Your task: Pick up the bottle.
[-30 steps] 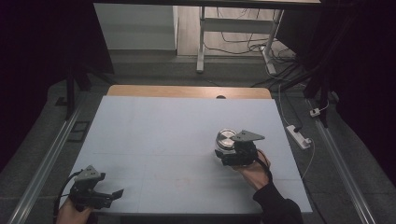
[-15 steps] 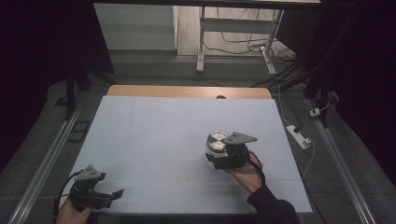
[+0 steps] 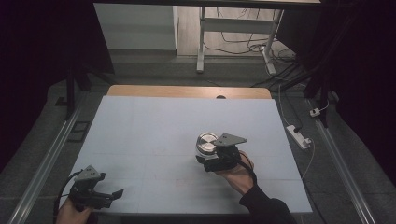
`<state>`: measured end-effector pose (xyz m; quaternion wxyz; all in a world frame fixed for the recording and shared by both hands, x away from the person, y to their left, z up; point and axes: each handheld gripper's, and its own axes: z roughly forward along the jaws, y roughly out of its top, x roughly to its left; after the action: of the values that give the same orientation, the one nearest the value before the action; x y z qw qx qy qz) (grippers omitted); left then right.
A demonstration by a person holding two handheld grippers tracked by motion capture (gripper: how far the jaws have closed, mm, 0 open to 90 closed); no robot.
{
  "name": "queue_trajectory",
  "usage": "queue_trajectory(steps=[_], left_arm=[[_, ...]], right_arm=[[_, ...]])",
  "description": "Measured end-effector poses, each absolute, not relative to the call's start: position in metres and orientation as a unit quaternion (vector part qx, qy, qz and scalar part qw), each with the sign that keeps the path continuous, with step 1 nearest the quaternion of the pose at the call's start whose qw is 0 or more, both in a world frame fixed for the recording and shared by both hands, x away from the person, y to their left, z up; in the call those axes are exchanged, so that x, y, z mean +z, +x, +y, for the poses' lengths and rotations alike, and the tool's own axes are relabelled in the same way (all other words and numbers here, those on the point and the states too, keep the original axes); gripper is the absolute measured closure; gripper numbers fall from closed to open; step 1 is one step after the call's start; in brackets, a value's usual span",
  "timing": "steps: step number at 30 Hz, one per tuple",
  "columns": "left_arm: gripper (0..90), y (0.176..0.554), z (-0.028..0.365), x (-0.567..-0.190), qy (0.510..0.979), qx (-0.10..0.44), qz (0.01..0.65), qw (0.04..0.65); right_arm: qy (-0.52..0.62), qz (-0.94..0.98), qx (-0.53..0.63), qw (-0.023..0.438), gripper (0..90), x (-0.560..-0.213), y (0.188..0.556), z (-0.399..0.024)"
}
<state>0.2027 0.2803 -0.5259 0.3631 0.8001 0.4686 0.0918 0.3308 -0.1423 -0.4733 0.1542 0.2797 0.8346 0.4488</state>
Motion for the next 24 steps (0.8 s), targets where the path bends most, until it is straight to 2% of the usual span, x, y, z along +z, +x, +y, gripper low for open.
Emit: queue_trajectory(steps=[24], left_arm=[[0.4,0.203,0.280,-0.526,0.801,0.091,0.467,0.363]], right_arm=[[0.230,0.854,0.448,0.131,14.8,-0.482,0.322,-0.096]])
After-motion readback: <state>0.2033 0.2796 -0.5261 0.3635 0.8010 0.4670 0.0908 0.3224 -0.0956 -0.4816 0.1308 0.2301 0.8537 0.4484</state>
